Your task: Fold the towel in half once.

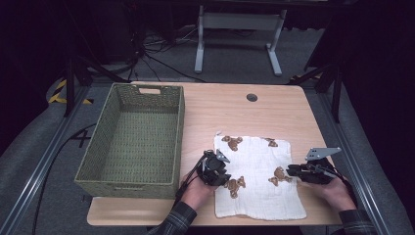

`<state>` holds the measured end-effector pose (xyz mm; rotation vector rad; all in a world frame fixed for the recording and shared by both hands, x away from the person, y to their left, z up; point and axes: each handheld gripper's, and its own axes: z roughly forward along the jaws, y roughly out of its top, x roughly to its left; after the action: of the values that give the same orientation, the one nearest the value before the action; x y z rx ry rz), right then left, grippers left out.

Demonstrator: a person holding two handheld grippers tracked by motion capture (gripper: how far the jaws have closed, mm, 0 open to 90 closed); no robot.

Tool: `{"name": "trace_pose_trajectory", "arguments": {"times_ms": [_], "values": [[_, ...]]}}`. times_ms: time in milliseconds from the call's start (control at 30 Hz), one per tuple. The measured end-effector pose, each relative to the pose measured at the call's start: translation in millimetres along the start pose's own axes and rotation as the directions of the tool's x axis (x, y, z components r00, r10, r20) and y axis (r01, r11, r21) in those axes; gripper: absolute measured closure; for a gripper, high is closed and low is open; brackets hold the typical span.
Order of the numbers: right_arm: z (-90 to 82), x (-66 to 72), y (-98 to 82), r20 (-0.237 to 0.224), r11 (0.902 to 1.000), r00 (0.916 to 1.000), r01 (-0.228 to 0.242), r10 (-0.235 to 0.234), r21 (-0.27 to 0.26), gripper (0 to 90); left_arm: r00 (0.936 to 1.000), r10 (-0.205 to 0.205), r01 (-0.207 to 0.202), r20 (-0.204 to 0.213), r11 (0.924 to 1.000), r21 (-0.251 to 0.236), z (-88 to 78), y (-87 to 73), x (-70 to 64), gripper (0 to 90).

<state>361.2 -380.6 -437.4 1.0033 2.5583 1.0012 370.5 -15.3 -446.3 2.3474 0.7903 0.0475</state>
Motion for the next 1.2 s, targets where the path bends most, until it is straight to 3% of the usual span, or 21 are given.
{"name": "trace_pose_trajectory", "arguments": {"times_ms": [67,200,400,500,600,667,800,900,1033,1200], "values": [[-0.8,-1.9,2.2,0.006,0.9999,1.0,-0.001,0.001,-0.013,71.1,1.0,-0.007,0.007,-0.003,0.9999,-0.013,-1.0,2.2,2.2,62.5],[-0.6,-6.9,7.7,0.024,0.9997,0.9997,-0.003,0.003,-0.023,66.3,0.9995,0.03,-0.031,-0.012,0.998,-0.055,-2.8,6.7,10.2,57.7],[3.5,-15.8,16.8,0.022,0.9994,0.9996,-0.019,0.02,-0.027,62.5,0.9999,0.012,-0.012,0.001,0.9995,-0.029,-3.3,19.8,23.1,53.8],[5.6,-17.8,19.7,0.023,0.9996,0.9995,-0.019,0.02,-0.022,61.8,1.0,0.006,-0.005,0.002,0.9988,-0.048,-3.0,23.9,28.1,53.3],[7.3,-20.4,24.6,0.024,0.9997,0.9996,-0.013,0.014,-0.022,60.7,0.9996,-0.007,0.005,-0.028,0.9955,-0.094,-2.8,26.8,32.6,53.3],[8.3,-22.2,28.3,0.025,0.9996,0.9996,-0.013,0.013,-0.027,60.1,0.9995,-0.004,0.002,-0.03,0.9981,-0.061,-2.0,31.4,37.4,53.3],[9.9,-26.8,36.5,0.027,0.9994,0.9996,-0.01,0.011,-0.034,58.0,0.9985,-0.017,0.013,-0.051,0.996,-0.088,-2.2,37.9,44.3,53.9],[10.0,-31.1,42.5,0.033,0.9989,0.9994,-0.011,0.013,-0.046,57.7,0.998,-0.023,0.018,-0.059,0.9962,-0.086,-2.9,44.0,50.0,53.5],[11.6,-37.5,49.0,0.036,0.9984,0.9992,-0.017,0.019,-0.055,58.0,0.9942,-0.026,0.017,-0.105,0.9964,-0.083,-4.5,52.9,55.1,53.0],[14.9,-43.9,52.1,0.034,0.9971,0.9991,-0.023,0.026,-0.072,59.4,0.9926,-0.03,0.018,-0.118,0.9953,-0.095,-0.9,61.7,64.0,53.6]]}}
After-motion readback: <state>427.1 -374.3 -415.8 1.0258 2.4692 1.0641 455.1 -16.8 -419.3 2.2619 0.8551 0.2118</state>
